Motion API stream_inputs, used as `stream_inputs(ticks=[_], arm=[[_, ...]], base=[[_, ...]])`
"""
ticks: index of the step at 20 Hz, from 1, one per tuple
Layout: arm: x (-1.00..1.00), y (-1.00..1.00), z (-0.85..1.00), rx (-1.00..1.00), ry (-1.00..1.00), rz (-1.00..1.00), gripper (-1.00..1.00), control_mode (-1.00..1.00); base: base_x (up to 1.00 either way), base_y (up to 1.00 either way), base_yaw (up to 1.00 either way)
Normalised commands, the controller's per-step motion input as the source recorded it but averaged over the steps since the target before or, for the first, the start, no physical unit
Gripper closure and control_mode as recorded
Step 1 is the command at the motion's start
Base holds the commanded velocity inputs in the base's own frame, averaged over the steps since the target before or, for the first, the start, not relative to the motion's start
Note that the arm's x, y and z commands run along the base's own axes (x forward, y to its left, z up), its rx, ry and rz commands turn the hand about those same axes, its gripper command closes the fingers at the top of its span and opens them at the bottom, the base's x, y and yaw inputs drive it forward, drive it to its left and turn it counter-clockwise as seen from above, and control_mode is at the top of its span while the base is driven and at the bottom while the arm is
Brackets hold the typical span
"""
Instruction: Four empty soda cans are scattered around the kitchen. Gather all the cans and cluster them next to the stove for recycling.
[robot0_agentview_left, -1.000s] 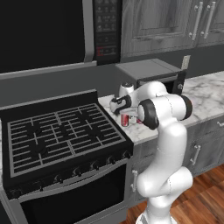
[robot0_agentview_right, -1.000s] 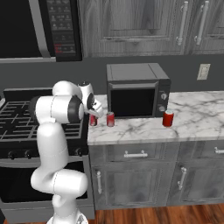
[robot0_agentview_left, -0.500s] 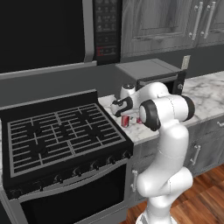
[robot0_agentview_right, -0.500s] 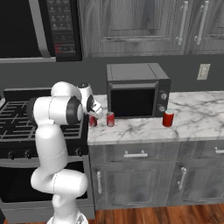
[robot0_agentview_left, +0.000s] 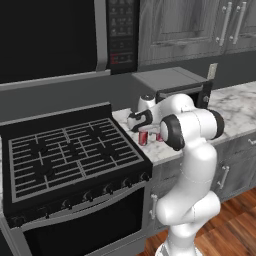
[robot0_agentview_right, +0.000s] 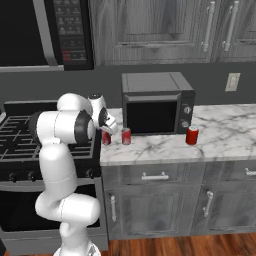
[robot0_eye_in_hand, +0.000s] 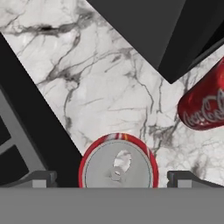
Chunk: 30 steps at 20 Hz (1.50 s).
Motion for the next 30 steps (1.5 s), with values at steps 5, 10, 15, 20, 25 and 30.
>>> stream_inputs(ticks=[5, 10, 15, 20, 25, 30], arm=[[-0.02, -0.05, 0.17, 0.00, 0.00, 0.00, -1.00, -1.00], [-0.13, -0.11, 0.19, -0.01, 0.00, 0.00, -1.00, -1.00], [-0.20, -0.14, 0.17, -0.07, 0.00, 0.00, -1.00, -1.00], [-0.27, -0.19, 0.12, -0.05, 0.00, 0.00, -1.00, -1.00], [-0.33, -0.19, 0.09, -0.04, 0.00, 0.00, -1.00, -1.00], [-0.29, -0.23, 0.09, -0.01, 0.00, 0.00, -1.00, -1.00]], base=[[0.00, 0.00, 0.00], [0.00, 0.00, 0.00], [0.00, 0.00, 0.00], [0.00, 0.00, 0.00], [0.00, 0.00, 0.00], [0.00, 0.00, 0.00]])
